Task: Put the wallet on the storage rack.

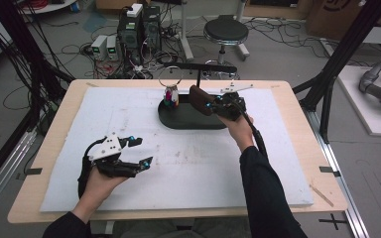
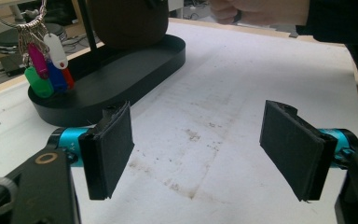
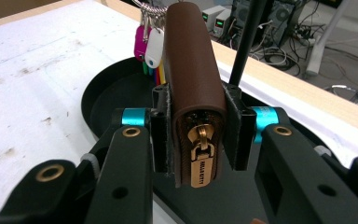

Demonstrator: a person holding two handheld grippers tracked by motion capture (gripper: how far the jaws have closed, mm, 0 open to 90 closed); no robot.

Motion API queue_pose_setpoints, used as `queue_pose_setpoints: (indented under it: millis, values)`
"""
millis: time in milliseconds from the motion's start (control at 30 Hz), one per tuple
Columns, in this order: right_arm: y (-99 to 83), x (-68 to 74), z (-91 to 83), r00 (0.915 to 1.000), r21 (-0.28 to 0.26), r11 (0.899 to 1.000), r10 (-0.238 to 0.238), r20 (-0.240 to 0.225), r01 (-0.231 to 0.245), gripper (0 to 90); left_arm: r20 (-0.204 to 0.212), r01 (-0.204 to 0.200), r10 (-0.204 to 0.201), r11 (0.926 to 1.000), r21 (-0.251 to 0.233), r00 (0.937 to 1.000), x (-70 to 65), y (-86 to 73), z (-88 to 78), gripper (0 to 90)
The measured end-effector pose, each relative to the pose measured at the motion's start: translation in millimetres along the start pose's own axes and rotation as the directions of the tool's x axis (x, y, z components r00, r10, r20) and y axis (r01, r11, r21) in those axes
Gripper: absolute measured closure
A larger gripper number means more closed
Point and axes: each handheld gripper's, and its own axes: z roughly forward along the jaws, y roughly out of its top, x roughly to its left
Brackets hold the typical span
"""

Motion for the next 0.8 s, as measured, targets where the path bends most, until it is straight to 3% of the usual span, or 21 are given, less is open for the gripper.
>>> queue_pose_setpoints:
  millis: [800]
  values:
    - [-15.2,7.3,38.4,0.9983,0.034,0.999,0.034,0.047,-0.036,68.9,0.006,0.002,-0.002,1.0000,-0.002,1.0000,-1.3,-1.0,-1.7,25.4]
